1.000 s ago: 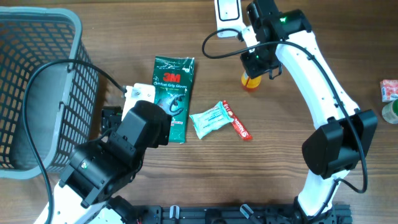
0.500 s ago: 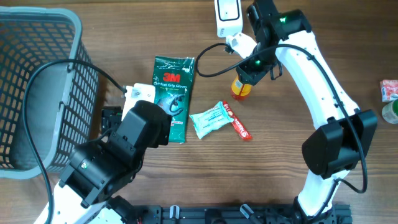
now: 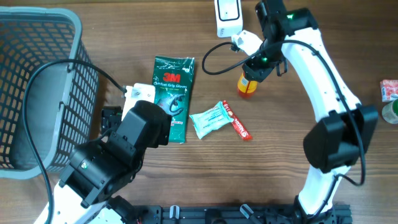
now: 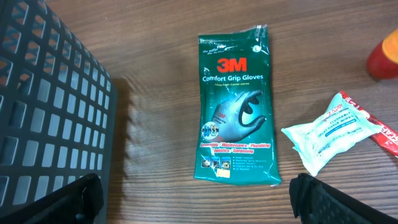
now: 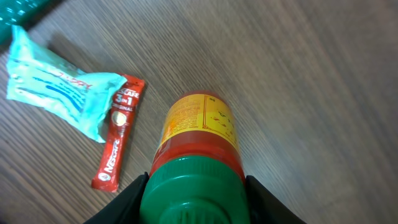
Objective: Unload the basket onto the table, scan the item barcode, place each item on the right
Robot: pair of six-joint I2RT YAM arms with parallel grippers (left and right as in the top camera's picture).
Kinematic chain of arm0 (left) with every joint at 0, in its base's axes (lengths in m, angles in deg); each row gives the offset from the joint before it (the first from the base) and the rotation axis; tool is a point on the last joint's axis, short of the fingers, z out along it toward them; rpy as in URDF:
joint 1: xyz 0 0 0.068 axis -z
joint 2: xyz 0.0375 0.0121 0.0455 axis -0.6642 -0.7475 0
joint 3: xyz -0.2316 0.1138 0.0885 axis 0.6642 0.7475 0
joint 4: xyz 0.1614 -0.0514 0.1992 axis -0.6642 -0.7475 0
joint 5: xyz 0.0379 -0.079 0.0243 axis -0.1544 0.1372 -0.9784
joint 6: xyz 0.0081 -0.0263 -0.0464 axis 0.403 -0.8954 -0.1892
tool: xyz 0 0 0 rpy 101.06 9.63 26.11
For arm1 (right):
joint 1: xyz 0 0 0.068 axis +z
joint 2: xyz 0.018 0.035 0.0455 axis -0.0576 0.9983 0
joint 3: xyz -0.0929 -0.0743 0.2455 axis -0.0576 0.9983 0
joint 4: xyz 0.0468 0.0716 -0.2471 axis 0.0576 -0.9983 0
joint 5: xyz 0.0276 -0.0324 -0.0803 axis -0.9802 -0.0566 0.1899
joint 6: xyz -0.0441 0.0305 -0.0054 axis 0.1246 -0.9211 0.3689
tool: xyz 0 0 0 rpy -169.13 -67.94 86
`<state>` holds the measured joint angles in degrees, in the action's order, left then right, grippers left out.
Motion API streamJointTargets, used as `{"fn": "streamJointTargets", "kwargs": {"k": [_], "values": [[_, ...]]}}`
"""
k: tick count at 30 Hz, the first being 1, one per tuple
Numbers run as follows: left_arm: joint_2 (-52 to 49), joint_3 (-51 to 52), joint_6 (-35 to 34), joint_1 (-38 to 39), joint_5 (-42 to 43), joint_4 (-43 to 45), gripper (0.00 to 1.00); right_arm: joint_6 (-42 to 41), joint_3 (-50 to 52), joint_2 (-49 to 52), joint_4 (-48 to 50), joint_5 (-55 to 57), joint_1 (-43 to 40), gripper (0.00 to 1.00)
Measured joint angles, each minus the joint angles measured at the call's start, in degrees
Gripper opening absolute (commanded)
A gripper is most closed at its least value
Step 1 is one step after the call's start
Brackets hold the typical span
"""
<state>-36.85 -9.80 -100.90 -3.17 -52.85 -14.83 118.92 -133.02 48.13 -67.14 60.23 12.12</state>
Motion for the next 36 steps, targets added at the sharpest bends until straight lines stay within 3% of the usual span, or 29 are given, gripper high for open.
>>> {"fn": "streamJointTargets", "kwargs": {"k": [3,4,15,22,30,36], "values": [[0.0,0.0,0.0,0.0,0.0,0.0,1.0,0.3,0.0,1.9,0.2,-0.2,0.0,0.65],[0.0,0.0,0.0,0.0,0.0,0.0,1.0,0.4,0.0,1.9,0.2,-0.2,0.0,1.0],[0.0,0.0,0.0,0.0,0.0,0.0,1.0,-2.0,-0.3,1.9,1.7,-0.5,0.0,1.0],[0.0,0.0,0.0,0.0,0.0,0.0,1.0,-10.8,-3.1,-0.4,5.8,-3.0,0.0,1.0],[0.0,0.0,0.0,0.0,0.0,0.0,1.0,-35.0,-4.5,-8.7,8.8,-1.4,-1.0,1.0],[0.0,0.0,0.0,0.0,0.0,0.0,1.0,-55.5,-4.6,-9.2,6.5,0.1,-7.5,1.0]]}}
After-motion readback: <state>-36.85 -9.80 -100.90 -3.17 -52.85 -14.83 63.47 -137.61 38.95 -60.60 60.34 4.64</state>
